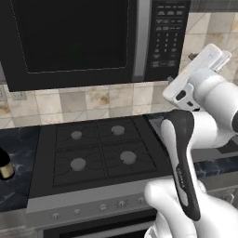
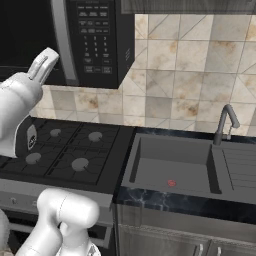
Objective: Place the microwavable item in the microwave. Then, close the microwave door and press the start button.
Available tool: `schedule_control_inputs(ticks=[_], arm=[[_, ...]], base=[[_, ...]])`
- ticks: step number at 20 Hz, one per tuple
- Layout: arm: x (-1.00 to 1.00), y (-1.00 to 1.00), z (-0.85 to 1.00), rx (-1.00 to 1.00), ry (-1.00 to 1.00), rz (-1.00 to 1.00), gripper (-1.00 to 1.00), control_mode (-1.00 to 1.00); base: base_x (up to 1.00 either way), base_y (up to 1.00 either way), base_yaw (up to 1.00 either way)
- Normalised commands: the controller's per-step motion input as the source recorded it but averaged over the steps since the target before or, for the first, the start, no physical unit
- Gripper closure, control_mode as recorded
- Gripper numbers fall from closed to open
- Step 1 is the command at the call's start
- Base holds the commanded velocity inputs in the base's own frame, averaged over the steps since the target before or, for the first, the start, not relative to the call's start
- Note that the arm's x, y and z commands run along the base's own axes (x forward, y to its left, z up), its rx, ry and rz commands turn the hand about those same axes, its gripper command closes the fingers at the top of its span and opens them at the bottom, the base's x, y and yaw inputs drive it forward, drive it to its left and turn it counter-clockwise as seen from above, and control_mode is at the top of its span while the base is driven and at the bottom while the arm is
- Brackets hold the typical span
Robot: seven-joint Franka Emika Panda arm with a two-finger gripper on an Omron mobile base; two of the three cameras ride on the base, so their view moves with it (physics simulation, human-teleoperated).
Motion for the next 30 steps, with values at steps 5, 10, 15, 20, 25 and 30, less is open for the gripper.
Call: schedule_control_inputs(ticks=[5, 10, 15, 20, 25, 30], arm=[[-0.07, -0.44, -0.42, 0.04, 0.14, 0.06, -1.0, -1.0], [0.03, 0.01, -0.48, 0.0, 0.06, 0.1, -1.0, -1.0], [0.0, 0.0, -0.11, 0.0, -0.01, 0.11, -1.0, -1.0], [0.27, 0.04, 0.0, 0.0, 0.0, 0.12, -1.0, -1.0], [0.44, 0.13, 0.0, 0.0, 0.0, 0.12, -1.0, -1.0], [0.41, 0.23, -0.07, 0.0, 0.01, 0.09, -1.0, -1.0]], base=[[0.0, 0.0, 0.0], [0.0, 0.0, 0.0], [0.0, 0.0, 0.0], [0.0, 0.0, 0.0], [0.0, 0.0, 0.0], [0.0, 0.0, 0.0]])
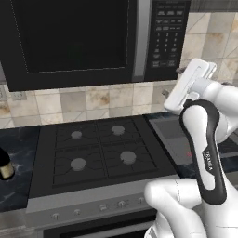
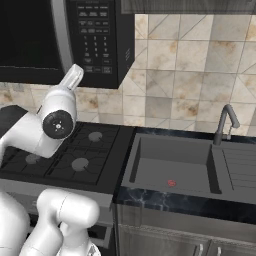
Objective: Place the microwavable item in the microwave. Then, close the microwave door and press the start button.
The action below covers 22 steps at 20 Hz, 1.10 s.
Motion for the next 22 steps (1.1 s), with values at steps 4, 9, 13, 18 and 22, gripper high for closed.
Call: schedule_control_inputs(ticks=[4, 9, 13, 18, 22], arm=[[0.26, 0.09, -0.14, 0.0, 0.0, 0.02, -1.0, -1.0], [0.27, 0.0, -0.09, 0.0, 0.0, 0.0, -1.0, -1.0], [0.3, 0.0, -0.03, 0.0, 0.0, 0.0, -1.0, -1.0], [0.34, 0.0, -0.11, 0.0, 0.02, 0.0, -1.0, -1.0], [0.34, 0.0, -0.14, 0.0, 0.03, 0.0, -1.0, -1.0]], base=[[0.0, 0.0, 0.0], [0.0, 0.0, 0.0], [0.0, 0.0, 0.0], [0.0, 0.0, 0.0], [0.0, 0.0, 0.0]])
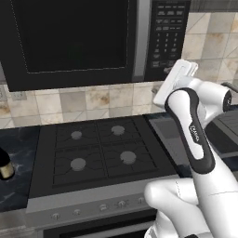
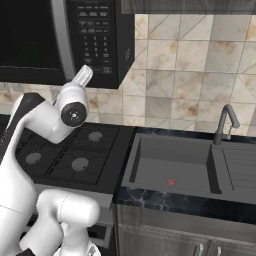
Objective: Place the microwavable item in the microwave. Then, close the microwave door and press the start button.
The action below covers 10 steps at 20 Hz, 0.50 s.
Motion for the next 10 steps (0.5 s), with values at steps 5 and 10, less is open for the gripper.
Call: schedule_control_inputs(ticks=[5, 10], arm=[[0.32, 0.0, -0.07, 0.0, 0.01, 0.0, -1.0, -1.0], [0.34, 0.0, -0.02, 0.0, 0.0, 0.0, -1.0, -1.0]], base=[[0.0, 0.0, 0.0], [0.0, 0.0, 0.0]])
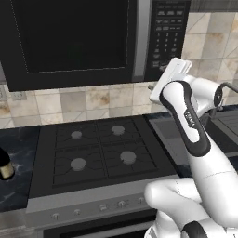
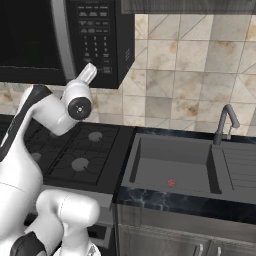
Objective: Place the microwavable item in the microwave. Then, close the microwave door and press the start button.
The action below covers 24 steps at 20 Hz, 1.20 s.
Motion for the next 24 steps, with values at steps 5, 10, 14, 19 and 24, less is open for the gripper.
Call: schedule_control_inputs(ticks=[5, 10, 14, 19, 24], arm=[[0.31, 0.0, 0.0, 0.0, 0.0, 0.0, -1.0, -1.0], [0.34, 0.0, -0.04, 0.0, 0.0, 0.0, -1.0, -1.0], [0.36, 0.0, -0.12, 0.0, 0.0, 0.0, -1.0, -1.0], [0.37, 0.0, -0.13, 0.0, 0.0, 0.0, -1.0, -1.0], [0.36, 0.0, -0.18, 0.0, 0.0, 0.0, -1.0, -1.0]], base=[[0.0, 0.0, 0.0], [0.0, 0.0, 0.0], [0.0, 0.0, 0.0], [0.0, 0.0, 0.0], [0.0, 0.0, 0.0]])
